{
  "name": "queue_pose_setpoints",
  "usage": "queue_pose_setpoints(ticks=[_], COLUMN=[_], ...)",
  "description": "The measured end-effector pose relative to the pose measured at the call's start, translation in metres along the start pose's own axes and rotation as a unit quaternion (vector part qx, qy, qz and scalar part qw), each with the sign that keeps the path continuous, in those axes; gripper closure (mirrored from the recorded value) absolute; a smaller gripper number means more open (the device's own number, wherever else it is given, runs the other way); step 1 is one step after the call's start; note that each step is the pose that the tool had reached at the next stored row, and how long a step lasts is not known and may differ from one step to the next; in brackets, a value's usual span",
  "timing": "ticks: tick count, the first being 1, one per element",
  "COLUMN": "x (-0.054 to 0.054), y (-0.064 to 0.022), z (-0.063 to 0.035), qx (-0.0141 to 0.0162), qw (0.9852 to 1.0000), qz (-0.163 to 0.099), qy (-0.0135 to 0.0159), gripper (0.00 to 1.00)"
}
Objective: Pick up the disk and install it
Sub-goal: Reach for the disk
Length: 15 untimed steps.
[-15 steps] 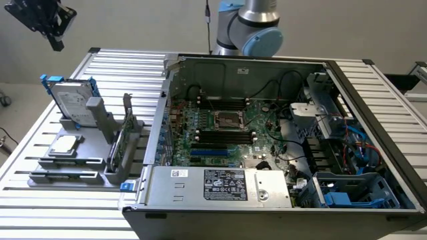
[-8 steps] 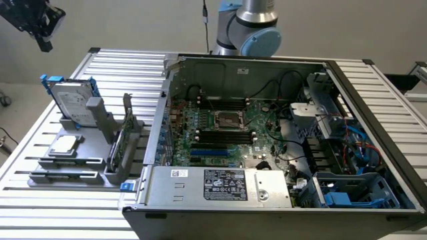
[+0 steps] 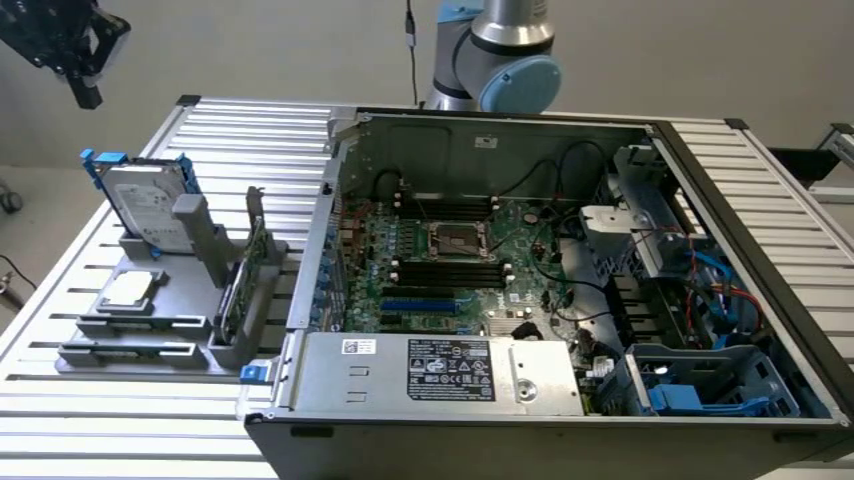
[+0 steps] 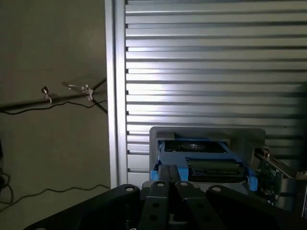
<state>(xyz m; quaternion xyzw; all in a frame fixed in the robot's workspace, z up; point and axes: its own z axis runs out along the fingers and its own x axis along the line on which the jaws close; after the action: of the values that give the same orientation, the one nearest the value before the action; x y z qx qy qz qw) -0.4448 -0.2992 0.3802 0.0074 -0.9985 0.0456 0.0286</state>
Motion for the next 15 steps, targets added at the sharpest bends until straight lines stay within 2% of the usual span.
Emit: queue_pose_setpoints(ticks=[3,4,6,13,15], x=[0.000,0.000,0.000,0.003,0.003], y=[0.0000,-0.0003,-0.0014,-0.0118,-0.0149], z=[0.0000,0.0000,0.0001,0.0012,0.0016], qx=[0.0022,0.0031,0.0042,0.0047,0.0049], qw=[0.9998,0.9997,0.9996,0.9993,0.9991], qz=[-0.011,-0.014,-0.018,-0.028,-0.032], qy=[-0.0156,-0.0196,-0.0221,-0.0245,-0.0274], gripper=[0.89,0.89,0.89,0.89,0.89])
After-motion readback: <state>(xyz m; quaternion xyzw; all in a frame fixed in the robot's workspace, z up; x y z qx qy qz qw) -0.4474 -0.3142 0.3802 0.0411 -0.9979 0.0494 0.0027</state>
